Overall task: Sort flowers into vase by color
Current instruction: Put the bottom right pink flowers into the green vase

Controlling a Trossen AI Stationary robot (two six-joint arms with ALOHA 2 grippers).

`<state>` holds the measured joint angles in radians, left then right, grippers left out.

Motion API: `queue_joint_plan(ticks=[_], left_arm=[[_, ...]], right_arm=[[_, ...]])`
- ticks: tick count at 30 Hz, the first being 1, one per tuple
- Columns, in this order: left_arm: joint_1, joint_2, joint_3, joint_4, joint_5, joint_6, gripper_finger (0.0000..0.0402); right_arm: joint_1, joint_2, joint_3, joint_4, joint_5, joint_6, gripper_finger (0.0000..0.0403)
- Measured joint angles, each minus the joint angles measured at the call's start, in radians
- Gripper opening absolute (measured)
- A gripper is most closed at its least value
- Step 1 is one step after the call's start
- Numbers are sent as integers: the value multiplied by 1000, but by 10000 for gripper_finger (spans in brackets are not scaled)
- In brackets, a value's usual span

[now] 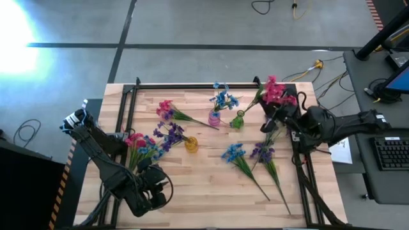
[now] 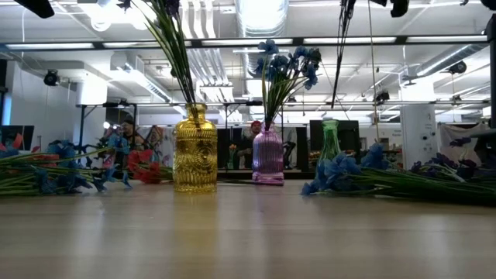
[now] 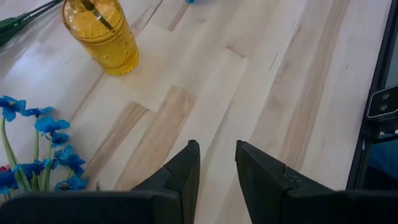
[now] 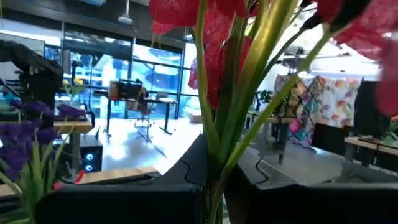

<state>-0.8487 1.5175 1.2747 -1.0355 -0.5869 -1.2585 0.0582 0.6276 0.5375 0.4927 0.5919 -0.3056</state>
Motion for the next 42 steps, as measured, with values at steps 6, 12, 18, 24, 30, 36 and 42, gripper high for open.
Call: queue_joint_plan(ticks=[6, 12, 18, 24, 30, 36, 42], left_arm=[[2, 0, 0, 1, -8, 1, 91], [3, 0, 0, 2, -9, -4, 91], [3, 0, 0, 4, -10, -9, 91], [3, 0, 0, 3, -9, -8, 91], [3, 0, 0, 0, -9, -8, 91], [3, 0, 0, -1, -35, 4, 91], [3, 0, 0, -1, -34, 7, 91]], right_arm=[[-21, 3, -17, -1, 2, -1, 22], [-30, 33, -65, 116, 3, -2, 22], [-42, 38, -81, 138, 13, 3, 22], [-46, 48, -89, 136, 45, 17, 22], [-46, 77, -95, 136, 46, 56, 23], [-46, 112, -96, 136, 54, 98, 41], [-46, 128, -96, 131, 66, 126, 80]])
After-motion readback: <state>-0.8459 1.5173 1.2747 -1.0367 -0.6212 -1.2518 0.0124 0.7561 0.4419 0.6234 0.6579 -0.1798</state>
